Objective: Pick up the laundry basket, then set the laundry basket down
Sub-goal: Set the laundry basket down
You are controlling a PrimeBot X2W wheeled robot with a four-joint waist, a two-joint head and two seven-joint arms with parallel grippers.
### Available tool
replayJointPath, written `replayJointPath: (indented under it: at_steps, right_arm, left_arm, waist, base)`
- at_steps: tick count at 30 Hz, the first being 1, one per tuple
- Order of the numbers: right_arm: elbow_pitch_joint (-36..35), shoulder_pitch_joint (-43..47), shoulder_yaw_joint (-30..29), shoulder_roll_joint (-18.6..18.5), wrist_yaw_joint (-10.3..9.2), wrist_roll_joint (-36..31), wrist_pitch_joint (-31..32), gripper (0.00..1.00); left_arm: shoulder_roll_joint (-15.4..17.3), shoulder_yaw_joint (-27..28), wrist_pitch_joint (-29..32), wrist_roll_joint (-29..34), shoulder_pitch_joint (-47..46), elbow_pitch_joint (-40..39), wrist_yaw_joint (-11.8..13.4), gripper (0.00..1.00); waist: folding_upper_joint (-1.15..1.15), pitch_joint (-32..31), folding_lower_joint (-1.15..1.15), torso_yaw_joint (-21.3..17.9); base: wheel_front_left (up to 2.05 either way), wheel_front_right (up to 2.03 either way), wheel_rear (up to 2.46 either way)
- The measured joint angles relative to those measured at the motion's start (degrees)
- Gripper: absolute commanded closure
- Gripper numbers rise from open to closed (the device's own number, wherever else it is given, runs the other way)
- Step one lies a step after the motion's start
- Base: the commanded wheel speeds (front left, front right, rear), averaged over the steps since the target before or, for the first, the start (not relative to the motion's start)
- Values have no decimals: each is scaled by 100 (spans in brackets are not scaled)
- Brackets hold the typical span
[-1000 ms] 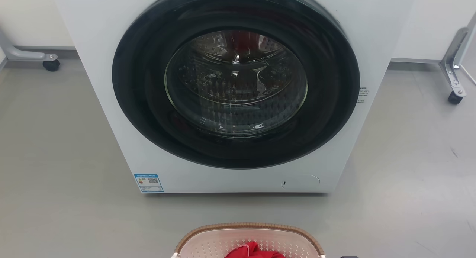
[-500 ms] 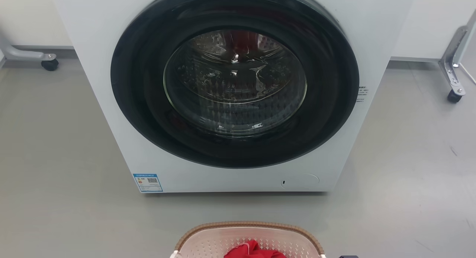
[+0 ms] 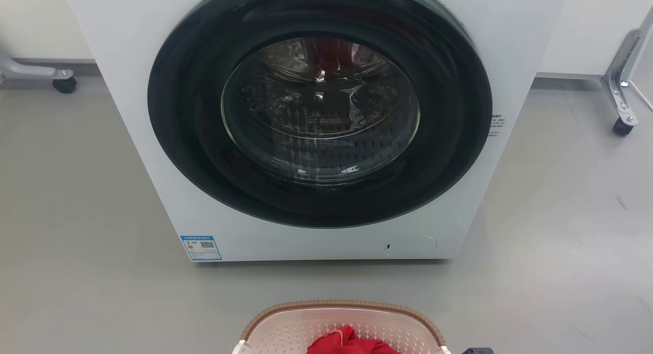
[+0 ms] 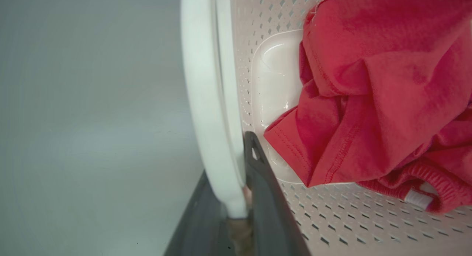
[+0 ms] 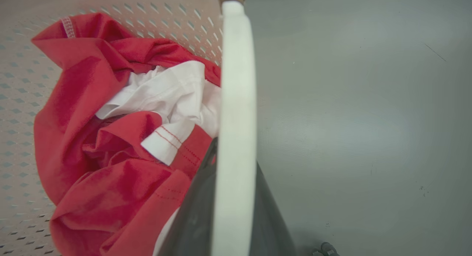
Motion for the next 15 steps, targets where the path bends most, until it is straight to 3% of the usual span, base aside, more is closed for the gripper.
replayJointPath:
  at_steps: [15]
  right_arm:
    - [158,-617,85,11,1,34,-148,100]
  left_arm:
    - [-3,-31,-224,-14,-339,-33,55,100]
  waist:
    - [0,428,0,9]
  base:
    - [0,0,0]
